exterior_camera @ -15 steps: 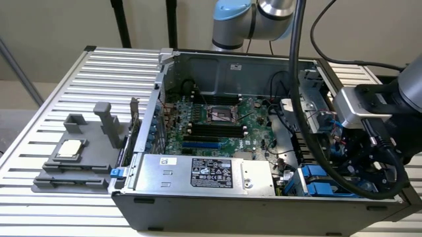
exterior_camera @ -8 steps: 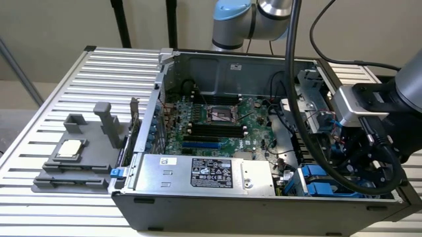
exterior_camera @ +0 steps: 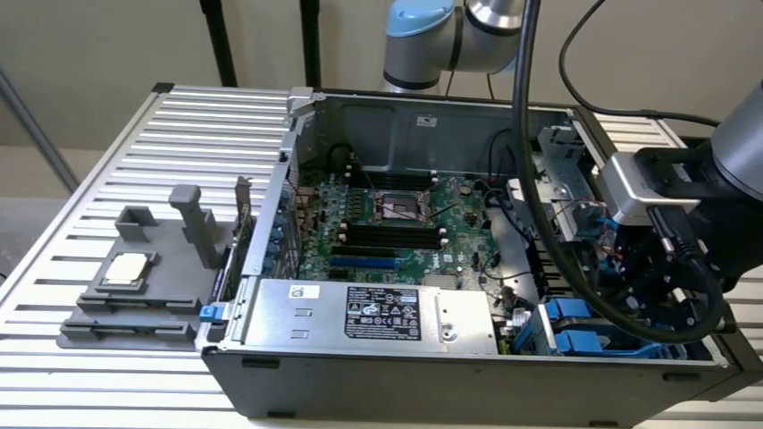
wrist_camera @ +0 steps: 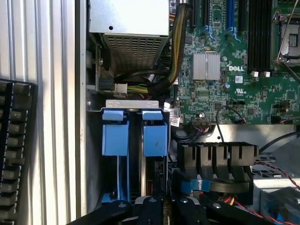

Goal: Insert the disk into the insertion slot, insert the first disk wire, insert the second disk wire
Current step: 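Insert the first disk wire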

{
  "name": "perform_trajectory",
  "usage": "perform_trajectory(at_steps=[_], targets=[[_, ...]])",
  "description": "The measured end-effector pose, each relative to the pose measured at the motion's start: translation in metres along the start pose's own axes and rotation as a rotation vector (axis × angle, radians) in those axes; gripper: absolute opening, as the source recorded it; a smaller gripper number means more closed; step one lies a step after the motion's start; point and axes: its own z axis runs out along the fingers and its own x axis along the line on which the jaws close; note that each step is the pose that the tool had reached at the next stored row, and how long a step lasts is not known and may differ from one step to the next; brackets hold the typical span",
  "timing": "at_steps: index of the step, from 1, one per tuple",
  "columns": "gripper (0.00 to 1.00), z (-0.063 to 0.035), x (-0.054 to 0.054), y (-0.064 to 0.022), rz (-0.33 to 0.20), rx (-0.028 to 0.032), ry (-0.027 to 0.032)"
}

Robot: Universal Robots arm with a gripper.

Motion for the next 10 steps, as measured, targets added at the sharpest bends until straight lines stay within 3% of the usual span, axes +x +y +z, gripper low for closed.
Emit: perform_trajectory(at_steps=[4,10], targets=[[0.16,0.0006,-0.0002,-0.0006,0.0,0.0002,0.0046],[0.16,0.001,-0.0001,-0.0004,0.0,0.0004,0.0049]])
